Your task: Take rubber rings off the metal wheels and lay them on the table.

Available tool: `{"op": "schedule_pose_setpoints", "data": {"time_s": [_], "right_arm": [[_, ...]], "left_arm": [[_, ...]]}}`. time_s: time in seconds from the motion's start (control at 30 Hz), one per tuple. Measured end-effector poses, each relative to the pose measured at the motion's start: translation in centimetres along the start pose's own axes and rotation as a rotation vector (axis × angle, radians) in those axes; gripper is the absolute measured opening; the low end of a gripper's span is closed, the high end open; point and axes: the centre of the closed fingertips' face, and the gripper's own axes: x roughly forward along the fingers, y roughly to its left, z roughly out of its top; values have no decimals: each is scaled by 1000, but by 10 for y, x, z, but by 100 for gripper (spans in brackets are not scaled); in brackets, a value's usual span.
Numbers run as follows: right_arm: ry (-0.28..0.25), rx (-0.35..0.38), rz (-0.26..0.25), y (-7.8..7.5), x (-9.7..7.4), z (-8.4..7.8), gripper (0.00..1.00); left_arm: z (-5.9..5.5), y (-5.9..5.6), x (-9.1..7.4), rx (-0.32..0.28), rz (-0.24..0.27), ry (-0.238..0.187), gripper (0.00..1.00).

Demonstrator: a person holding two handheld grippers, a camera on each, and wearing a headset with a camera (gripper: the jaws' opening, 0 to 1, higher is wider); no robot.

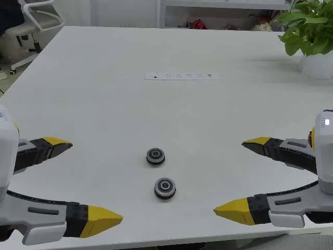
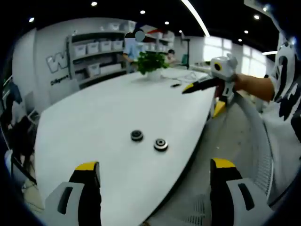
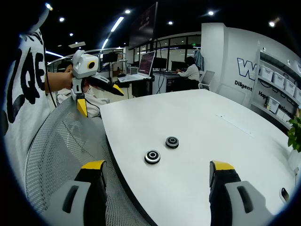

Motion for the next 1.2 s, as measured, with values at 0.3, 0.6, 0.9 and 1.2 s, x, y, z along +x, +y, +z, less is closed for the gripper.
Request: {"op": "schedule_pose_setpoints", "data": {"time_s": [0.3, 0.6, 0.9, 1.2], "right_arm": [[-7, 4, -5, -3, -2, 0, 86], [-5, 17, -21, -6, -3, 0, 86], [-2, 22, -34, -7, -3, 1, 86], [-7, 16, -29, -7, -3, 2, 86]], "left_arm": [[3, -2, 3, 12, -10, 6, 98], [5, 1, 6, 19, -22, 1, 98], [4, 8, 7, 20, -35, -6, 98], [4, 12, 3, 8, -8, -17, 98]]}}
